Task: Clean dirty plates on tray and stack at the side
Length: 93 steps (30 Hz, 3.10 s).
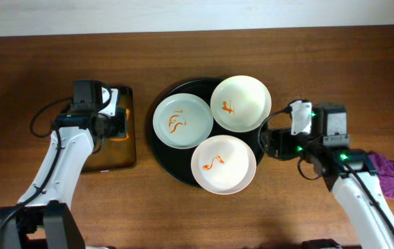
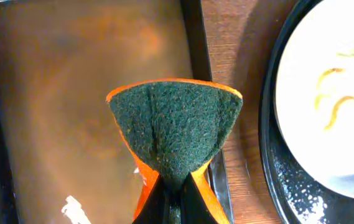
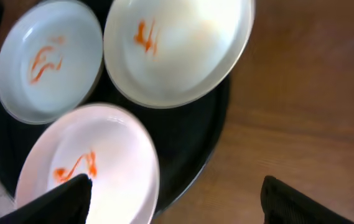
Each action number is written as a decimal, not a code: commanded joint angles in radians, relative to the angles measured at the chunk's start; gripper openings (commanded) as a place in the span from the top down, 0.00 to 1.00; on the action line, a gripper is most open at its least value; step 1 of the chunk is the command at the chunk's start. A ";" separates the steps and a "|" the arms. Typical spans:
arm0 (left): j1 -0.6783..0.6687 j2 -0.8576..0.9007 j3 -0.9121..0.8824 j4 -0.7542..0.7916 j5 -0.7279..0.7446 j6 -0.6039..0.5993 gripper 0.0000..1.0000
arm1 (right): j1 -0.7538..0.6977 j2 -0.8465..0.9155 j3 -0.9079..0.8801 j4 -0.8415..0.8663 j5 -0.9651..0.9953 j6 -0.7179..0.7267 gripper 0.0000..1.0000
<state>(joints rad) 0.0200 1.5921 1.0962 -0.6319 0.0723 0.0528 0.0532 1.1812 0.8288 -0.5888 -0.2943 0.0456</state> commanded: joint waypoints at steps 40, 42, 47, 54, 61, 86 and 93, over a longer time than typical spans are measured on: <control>-0.673 0.127 0.016 0.107 0.333 -0.026 1.00 | 0.138 0.409 -0.027 -0.159 -0.161 0.312 0.96; -0.695 0.143 0.016 0.106 0.336 -0.042 1.00 | 0.137 0.409 -0.027 -0.159 -0.161 0.312 0.96; -0.763 0.143 0.013 0.007 0.332 -0.065 1.00 | 0.137 0.409 -0.027 -0.159 -0.161 0.312 0.96; -0.771 0.197 -0.041 -0.004 0.219 -0.068 1.00 | 0.137 0.409 -0.027 -0.159 -0.161 0.312 0.96; -0.702 0.225 -0.041 0.121 0.061 -0.180 1.00 | 0.137 0.409 -0.027 -0.163 -0.161 0.311 0.96; -0.229 -0.070 0.064 -0.040 0.017 -0.224 1.00 | 0.137 0.373 0.248 -0.295 0.207 0.257 0.96; -0.050 -0.070 0.064 -0.063 0.017 -0.224 1.00 | 0.351 0.360 0.439 -0.454 0.805 0.198 0.96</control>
<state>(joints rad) -0.0727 1.5536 1.1484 -0.6930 0.0887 -0.1623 0.3069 1.5612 1.2312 -1.0340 0.2420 0.2539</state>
